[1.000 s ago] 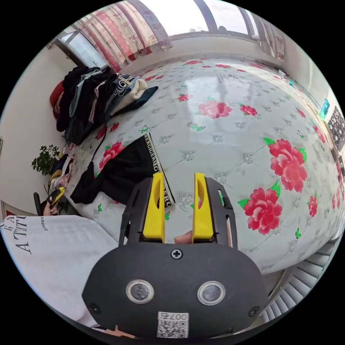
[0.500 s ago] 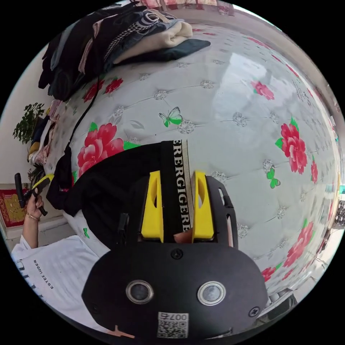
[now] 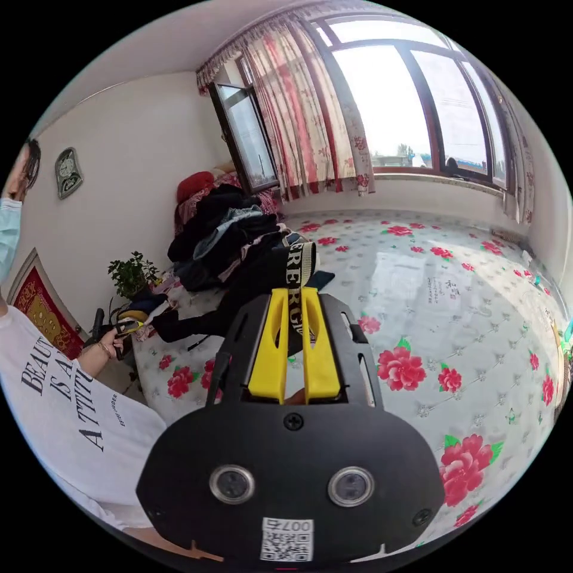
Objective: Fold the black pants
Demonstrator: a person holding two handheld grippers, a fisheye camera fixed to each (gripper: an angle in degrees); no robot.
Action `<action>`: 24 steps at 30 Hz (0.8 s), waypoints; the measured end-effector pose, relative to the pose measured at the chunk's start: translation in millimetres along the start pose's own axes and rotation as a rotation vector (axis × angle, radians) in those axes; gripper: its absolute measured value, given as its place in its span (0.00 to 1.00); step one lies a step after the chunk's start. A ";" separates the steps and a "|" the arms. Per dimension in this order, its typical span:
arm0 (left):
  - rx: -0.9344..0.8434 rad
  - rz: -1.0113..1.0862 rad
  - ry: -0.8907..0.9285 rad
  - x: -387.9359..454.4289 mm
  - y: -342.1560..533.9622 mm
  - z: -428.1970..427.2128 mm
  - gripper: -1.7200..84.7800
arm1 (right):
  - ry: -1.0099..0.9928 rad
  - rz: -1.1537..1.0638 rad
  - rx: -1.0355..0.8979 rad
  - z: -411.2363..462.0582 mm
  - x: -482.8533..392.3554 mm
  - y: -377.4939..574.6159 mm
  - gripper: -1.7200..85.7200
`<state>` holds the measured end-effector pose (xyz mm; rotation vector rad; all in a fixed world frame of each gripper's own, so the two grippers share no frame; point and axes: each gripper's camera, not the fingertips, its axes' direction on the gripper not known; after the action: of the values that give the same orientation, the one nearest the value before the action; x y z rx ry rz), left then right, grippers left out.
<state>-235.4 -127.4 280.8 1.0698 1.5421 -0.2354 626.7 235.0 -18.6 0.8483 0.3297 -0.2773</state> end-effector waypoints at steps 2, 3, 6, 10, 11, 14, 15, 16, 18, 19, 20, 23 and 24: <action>0.079 0.038 0.037 9.1 9.7 -38.9 0.01 | 0.016 -0.013 0.066 -35.7 -2.6 16.5 0.05; 0.080 0.048 0.040 10.7 12.7 -42.9 0.01 | 0.034 -0.019 0.058 -46.1 -3.5 31.5 0.05; -0.023 0.092 0.004 16.1 33.3 -31.0 0.02 | 0.150 0.085 -0.082 -34.5 13.8 81.6 0.05; -0.204 0.116 0.035 28.8 79.3 23.2 0.07 | 0.198 0.344 -0.328 5.3 57.0 159.9 0.03; -0.257 0.131 0.052 35.5 92.5 42.6 0.08 | 0.206 0.360 -0.347 9.1 57.8 167.7 0.03; -0.375 0.154 0.072 55.4 115.3 88.5 0.11 | 0.286 0.398 -0.418 22.4 56.9 193.3 0.02; -0.387 0.165 0.075 60.5 117.9 96.1 0.11 | 0.270 0.409 -0.422 23.8 57.6 196.2 0.02; -0.405 0.188 0.070 70.7 120.8 110.1 0.11 | 0.260 0.414 -0.412 23.0 57.1 195.5 0.02; -0.422 0.223 0.057 85.3 120.1 130.0 0.12 | 0.257 0.406 -0.400 21.8 54.1 189.0 0.03; -0.429 0.247 0.054 94.5 117.4 143.2 0.12 | 0.257 0.395 -0.395 21.8 50.8 183.0 0.03; -0.437 0.267 0.048 102.5 113.8 157.6 0.12 | 0.252 0.386 -0.391 22.0 48.5 180.0 0.03; -0.459 0.307 0.014 117.7 102.7 199.8 0.12 | 0.226 0.351 -0.399 35.2 38.2 171.0 0.05; -0.464 0.311 0.006 119.9 100.1 209.3 0.12 | 0.215 0.357 -0.429 47.6 37.3 171.2 0.05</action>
<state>-7.7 -153.1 155.6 0.9163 1.3239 0.3265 731.8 302.4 113.2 0.4988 0.4121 0.2150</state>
